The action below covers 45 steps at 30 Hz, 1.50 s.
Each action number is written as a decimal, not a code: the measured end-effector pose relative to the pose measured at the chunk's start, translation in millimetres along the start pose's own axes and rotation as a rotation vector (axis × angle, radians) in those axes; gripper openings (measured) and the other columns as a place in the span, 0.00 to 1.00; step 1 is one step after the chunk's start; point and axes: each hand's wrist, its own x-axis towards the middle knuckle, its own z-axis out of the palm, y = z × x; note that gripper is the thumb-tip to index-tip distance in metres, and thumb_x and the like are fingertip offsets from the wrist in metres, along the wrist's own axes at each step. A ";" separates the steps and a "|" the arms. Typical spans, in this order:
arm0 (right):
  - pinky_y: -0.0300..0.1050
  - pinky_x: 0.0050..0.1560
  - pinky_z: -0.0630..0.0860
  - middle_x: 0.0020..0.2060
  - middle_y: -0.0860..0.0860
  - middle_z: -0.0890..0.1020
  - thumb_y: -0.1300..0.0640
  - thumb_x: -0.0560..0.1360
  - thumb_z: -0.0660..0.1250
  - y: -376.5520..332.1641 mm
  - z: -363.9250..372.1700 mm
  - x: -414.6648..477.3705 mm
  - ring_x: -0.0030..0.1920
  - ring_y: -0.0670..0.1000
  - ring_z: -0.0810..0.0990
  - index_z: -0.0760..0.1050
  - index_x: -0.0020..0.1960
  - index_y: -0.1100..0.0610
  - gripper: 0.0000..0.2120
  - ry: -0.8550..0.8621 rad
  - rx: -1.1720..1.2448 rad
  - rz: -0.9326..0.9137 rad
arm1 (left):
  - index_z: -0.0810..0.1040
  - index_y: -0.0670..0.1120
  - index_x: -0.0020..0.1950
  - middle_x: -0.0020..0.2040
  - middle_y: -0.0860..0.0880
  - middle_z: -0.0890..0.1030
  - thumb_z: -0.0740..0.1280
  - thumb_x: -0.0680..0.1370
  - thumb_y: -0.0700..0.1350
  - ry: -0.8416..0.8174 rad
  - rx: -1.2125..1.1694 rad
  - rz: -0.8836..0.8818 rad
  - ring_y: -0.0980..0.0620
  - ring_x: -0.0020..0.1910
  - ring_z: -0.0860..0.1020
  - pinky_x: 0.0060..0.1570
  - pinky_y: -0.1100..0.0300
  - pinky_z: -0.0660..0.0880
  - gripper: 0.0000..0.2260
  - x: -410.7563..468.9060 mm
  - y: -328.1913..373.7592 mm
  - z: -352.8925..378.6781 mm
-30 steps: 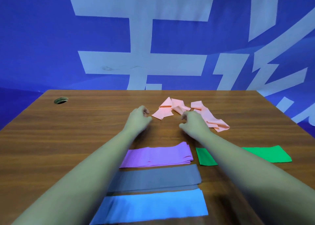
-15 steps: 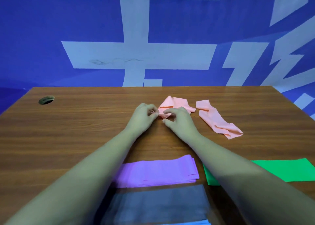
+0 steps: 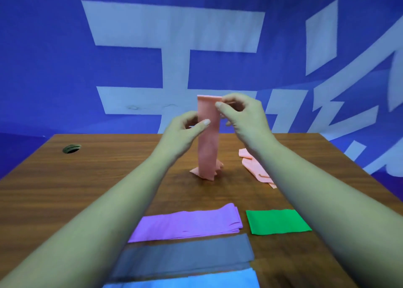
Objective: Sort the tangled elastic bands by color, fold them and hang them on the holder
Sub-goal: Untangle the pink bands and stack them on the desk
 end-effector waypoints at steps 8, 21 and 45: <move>0.47 0.39 0.72 0.34 0.50 0.81 0.57 0.74 0.69 -83.5 -30.3 -33.1 0.36 0.50 0.79 0.78 0.41 0.55 0.03 0.025 0.226 0.029 | 0.80 0.42 0.53 0.48 0.43 0.85 0.66 0.79 0.47 0.063 -0.152 0.033 0.41 0.49 0.84 0.53 0.43 0.78 0.10 -33.9 86.1 4.6; 0.42 0.37 0.78 0.40 0.53 0.80 0.60 0.76 0.68 -126.5 -58.0 -107.7 0.39 0.50 0.79 0.80 0.46 0.60 0.04 -0.041 0.204 0.078 | 0.79 0.43 0.52 0.41 0.45 0.85 0.69 0.76 0.38 -0.344 -0.291 -0.219 0.46 0.41 0.84 0.46 0.50 0.81 0.06 -149.7 93.2 34.7; 0.41 0.26 0.79 0.37 0.61 0.80 0.65 0.77 0.66 73.4 -276.6 -261.4 0.29 0.51 0.80 0.75 0.40 0.59 0.07 0.657 -0.025 0.711 | 0.82 0.48 0.50 0.44 0.49 0.82 0.71 0.69 0.43 -0.572 0.082 -0.480 0.53 0.42 0.78 0.45 0.58 0.74 0.10 -207.9 38.7 152.4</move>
